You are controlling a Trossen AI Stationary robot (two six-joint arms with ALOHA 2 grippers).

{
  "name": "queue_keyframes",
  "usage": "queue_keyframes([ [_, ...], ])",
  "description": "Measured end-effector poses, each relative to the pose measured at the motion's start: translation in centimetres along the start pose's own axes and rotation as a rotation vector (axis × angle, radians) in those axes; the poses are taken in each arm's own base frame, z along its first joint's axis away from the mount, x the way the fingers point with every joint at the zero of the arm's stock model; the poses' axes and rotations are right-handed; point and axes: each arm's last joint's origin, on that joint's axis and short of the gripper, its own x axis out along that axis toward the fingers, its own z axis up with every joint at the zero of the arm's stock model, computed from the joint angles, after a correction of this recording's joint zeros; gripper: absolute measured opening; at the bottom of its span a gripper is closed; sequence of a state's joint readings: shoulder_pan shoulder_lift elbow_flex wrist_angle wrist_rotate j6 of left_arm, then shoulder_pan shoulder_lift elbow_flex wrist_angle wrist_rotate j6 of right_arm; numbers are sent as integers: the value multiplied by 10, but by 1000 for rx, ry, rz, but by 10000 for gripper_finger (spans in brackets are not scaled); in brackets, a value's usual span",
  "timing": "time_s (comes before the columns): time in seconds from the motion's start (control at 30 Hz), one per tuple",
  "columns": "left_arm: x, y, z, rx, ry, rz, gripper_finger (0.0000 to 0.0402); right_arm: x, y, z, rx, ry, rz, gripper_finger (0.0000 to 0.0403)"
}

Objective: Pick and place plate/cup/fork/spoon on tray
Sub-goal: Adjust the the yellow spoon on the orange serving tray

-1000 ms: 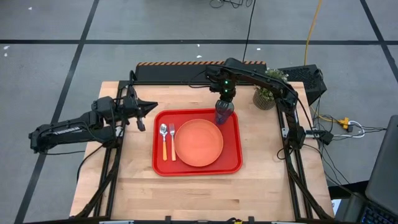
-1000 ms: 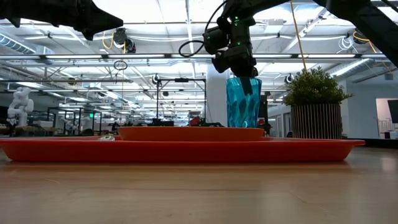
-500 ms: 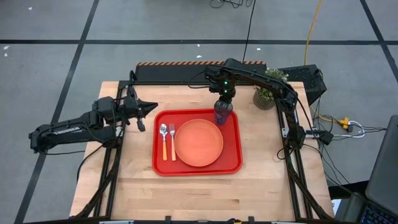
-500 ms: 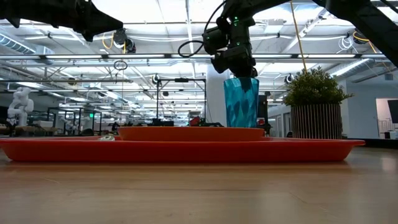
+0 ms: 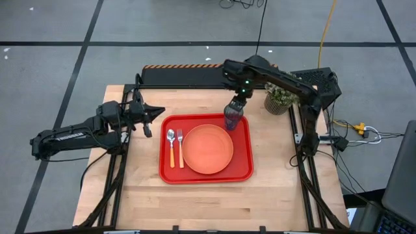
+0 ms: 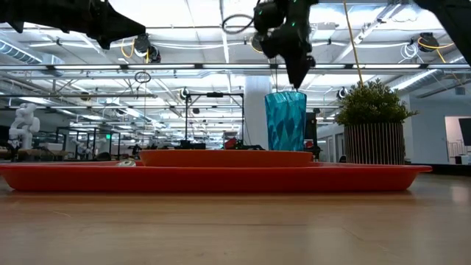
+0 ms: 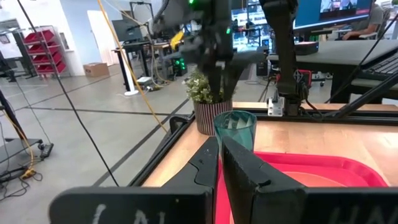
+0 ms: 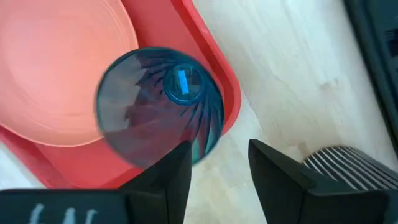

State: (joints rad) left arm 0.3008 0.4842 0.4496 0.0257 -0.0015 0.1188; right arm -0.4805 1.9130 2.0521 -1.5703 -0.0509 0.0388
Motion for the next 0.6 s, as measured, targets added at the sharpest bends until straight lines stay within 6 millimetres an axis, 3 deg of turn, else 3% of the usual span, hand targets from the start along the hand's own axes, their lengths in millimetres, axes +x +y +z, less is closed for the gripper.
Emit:
queue_keyframes([
  [0.2,0,0,0,0,0,-1,26,-46,25,-35,-49,-147,20,153],
  [0.4,0,0,-3,-3,26,-3,26,-87,76,-77,-253,-400,91,153],
  [0.5,0,-1,-7,-69,75,-2,26,-87,103,-98,-347,-477,111,153],
  [0.6,-1,0,-13,-171,140,52,26,-66,121,-118,-365,-480,83,153],
])
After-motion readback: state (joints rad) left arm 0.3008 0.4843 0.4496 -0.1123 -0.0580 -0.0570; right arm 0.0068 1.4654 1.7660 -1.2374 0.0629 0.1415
